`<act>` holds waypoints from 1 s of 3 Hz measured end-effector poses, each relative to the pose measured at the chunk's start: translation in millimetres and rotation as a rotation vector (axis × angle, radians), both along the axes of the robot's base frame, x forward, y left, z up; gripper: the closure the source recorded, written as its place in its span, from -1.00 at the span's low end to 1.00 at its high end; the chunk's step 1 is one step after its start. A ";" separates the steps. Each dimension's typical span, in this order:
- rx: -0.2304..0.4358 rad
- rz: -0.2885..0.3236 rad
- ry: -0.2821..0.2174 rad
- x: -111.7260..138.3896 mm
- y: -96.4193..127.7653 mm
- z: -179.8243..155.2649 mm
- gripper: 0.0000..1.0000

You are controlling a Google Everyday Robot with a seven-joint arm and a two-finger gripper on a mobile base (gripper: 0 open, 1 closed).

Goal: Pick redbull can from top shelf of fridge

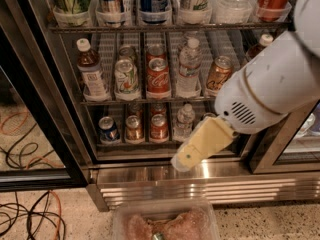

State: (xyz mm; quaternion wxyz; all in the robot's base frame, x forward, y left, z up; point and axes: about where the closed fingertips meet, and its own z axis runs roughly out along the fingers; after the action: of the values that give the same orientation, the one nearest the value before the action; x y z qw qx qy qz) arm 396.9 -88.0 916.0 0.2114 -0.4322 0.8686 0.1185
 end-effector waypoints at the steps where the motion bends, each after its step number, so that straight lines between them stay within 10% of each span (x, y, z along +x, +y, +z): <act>1: 0.043 -0.147 0.015 7.8 25.2 -12.7 -1.00; 3: 0.099 -0.236 -0.018 17.7 39.0 -8.8 -1.00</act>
Offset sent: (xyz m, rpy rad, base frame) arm 0.0061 0.0212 -0.0133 0.0262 0.0081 -0.0982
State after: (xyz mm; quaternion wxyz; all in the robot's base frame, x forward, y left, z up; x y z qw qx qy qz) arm 414.6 -49.0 907.2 0.2525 -0.3170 0.9047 0.1316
